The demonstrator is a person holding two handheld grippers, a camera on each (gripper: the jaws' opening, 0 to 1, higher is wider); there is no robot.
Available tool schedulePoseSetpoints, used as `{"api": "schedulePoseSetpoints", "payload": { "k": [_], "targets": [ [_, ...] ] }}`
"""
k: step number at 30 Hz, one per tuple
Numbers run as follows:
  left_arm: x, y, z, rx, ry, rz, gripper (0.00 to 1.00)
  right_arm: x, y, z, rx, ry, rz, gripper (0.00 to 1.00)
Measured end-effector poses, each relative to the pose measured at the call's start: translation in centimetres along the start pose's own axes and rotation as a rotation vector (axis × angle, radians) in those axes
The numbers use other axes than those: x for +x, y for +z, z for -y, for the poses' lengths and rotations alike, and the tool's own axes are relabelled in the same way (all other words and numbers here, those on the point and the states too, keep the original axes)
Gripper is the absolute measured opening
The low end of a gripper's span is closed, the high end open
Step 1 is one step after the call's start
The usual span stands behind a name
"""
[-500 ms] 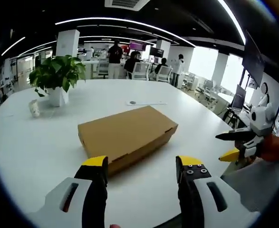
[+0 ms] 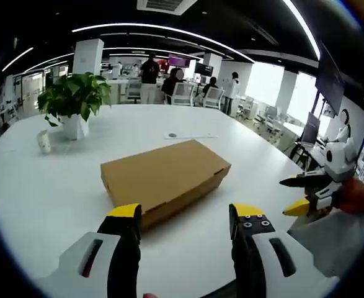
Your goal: Operate the shoe box by opening the lid, removing the specified soft item, and placing it in the target area until the item is outside and the box remains undamaged.
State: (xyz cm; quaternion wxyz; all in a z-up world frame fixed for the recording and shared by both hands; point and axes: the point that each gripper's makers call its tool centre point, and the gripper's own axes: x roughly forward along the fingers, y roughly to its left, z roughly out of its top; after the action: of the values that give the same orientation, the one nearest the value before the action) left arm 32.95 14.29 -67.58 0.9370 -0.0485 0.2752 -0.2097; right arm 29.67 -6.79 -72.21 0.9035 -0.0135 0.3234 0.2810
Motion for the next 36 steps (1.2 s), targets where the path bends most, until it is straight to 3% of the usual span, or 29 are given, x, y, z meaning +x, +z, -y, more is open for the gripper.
{"api": "schedulePoseSetpoints", "payload": {
  "k": [22, 36],
  "targets": [
    [0.21, -0.85, 0.37, 0.028, -0.003, -0.038, 0.57, -0.01, 0.04, 0.21, 0.007, -0.001, 0.003, 0.74],
    [-0.05, -0.57, 0.55, 0.009, -0.010, -0.025, 0.57, -0.01, 0.14, 0.39, 0.010, -0.003, 0.007, 0.74]
  ]
}}
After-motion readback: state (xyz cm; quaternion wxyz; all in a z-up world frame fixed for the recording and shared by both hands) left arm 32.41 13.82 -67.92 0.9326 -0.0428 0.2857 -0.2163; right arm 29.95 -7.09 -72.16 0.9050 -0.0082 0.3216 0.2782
